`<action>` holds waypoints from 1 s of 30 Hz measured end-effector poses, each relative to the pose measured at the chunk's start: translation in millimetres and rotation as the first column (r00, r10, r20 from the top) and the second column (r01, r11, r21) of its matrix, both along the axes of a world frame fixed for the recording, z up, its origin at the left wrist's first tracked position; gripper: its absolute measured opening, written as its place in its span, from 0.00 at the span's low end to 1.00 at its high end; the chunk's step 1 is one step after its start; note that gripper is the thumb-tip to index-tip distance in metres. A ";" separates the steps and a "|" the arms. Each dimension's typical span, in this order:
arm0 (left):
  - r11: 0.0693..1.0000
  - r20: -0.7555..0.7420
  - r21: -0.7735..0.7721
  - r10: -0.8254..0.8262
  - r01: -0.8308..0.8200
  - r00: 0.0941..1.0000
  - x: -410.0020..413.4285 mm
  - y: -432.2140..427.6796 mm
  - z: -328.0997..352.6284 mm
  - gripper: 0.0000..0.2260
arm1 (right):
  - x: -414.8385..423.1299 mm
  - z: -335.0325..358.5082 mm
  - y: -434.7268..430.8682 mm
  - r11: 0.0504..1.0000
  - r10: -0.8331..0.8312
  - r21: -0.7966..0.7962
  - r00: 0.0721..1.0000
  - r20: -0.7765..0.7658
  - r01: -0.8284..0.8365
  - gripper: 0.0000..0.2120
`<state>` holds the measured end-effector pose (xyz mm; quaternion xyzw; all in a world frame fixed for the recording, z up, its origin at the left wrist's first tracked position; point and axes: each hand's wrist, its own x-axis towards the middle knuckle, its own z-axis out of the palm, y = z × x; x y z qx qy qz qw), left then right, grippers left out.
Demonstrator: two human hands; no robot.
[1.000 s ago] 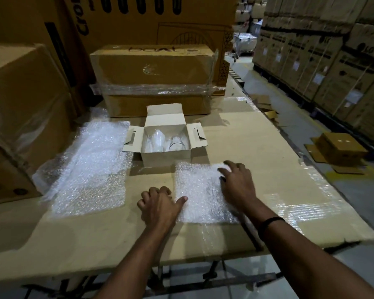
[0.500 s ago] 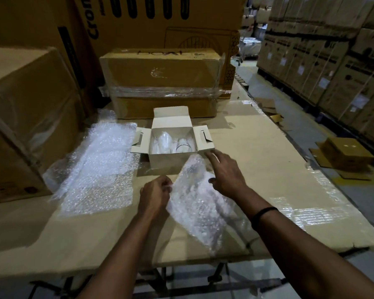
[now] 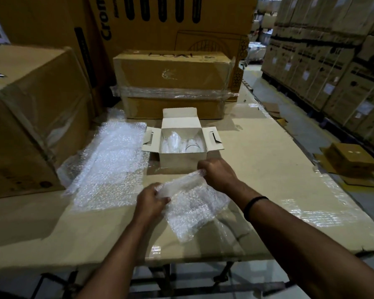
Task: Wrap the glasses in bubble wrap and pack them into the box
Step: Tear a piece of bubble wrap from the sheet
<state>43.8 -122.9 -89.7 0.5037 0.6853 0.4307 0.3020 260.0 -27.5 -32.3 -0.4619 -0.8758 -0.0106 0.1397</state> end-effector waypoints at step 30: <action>0.850 -0.714 -0.186 -0.462 0.494 0.526 -1.7 -21.0 -13.8 0.38 | 20.4 -50.9 -53.6 0.930 0.074 -0.367 0.965 0.252 0.024 0.49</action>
